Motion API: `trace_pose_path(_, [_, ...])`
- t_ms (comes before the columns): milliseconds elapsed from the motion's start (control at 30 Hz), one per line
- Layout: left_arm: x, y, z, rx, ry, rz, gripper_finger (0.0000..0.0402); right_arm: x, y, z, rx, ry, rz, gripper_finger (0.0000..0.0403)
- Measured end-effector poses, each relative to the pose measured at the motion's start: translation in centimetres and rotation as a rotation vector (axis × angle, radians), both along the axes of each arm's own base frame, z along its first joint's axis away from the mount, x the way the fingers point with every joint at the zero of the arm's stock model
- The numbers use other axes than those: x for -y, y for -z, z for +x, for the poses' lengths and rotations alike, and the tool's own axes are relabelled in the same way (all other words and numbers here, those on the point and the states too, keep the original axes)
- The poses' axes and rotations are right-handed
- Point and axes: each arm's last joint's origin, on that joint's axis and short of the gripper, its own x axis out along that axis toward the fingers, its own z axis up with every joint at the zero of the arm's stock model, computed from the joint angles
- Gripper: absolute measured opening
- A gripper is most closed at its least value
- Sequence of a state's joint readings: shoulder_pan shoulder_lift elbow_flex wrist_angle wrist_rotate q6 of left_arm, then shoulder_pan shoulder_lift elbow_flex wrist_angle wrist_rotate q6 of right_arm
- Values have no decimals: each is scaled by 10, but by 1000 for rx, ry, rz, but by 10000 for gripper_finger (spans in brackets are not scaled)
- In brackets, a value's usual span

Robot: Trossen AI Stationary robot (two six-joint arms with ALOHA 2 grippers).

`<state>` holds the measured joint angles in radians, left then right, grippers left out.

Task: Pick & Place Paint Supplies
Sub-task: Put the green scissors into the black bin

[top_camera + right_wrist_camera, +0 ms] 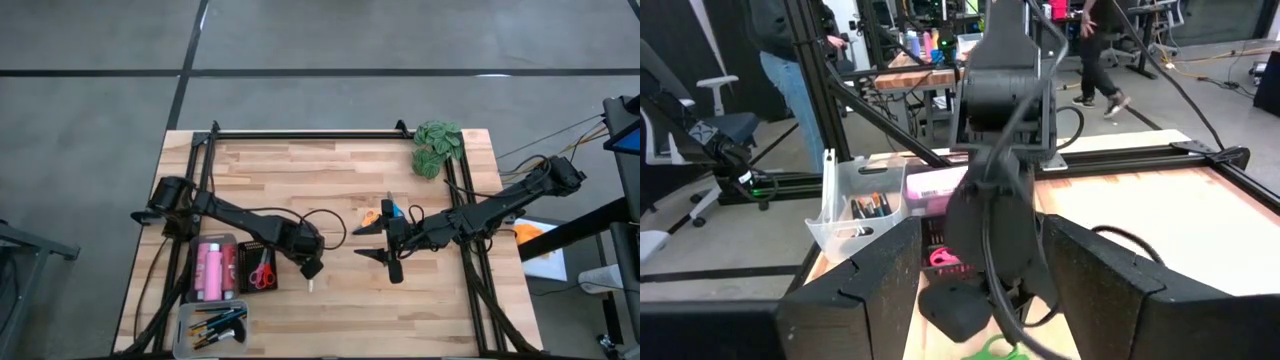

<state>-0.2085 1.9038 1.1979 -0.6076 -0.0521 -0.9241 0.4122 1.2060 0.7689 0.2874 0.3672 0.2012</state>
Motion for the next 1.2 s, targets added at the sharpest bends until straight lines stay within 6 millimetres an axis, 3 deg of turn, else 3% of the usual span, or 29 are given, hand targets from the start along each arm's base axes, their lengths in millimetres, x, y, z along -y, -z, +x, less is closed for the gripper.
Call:
trace_pose_path(300, [-1,-36,-3,85,-1,-15,1,0,0,0,0,0,0,209])
trace_pose_path(533, [-2,-52,-8,121,-10,2,0,0,0,0,0,0,0,209])
trace_pose_path(700, [-2,-46,-9,107,-7,11,0,0,0,0,0,0,0,209])
trace_pose_path(1000, [-4,-18,-19,88,-54,-7,0,0,0,0,0,0,0,209])
trace_pose_path(1200, [-4,-16,-21,81,-56,-7,5,0,0,0,0,0,0,209])
